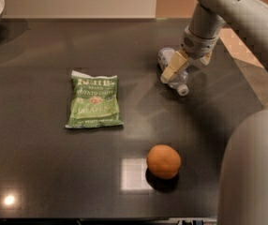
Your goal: Move blue plastic bottle near orange
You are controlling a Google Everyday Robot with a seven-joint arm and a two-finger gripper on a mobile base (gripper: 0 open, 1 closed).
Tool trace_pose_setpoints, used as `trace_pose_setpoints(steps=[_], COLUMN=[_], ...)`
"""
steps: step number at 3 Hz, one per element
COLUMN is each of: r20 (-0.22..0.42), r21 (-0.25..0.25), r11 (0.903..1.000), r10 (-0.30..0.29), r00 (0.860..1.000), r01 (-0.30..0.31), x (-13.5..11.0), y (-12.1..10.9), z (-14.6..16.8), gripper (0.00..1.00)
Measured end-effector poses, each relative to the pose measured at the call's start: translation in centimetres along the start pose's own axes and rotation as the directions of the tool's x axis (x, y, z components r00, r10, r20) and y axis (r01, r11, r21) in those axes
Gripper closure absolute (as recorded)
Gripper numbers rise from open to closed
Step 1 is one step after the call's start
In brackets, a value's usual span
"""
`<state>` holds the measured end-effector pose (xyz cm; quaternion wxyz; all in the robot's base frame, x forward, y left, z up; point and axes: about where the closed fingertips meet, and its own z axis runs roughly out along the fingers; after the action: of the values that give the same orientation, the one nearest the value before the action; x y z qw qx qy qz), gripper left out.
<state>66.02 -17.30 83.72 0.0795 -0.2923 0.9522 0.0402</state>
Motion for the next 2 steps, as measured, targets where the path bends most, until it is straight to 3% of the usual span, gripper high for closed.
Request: trace_pose_setpoints(steps=[2], r20=[-0.018], r21=[-0.005], r11=[0.9997], r10=[-0.022], r00=[1.0], r01=[0.022], x=[-0.86], y=[0.86], z=[0.21], gripper=[0.42])
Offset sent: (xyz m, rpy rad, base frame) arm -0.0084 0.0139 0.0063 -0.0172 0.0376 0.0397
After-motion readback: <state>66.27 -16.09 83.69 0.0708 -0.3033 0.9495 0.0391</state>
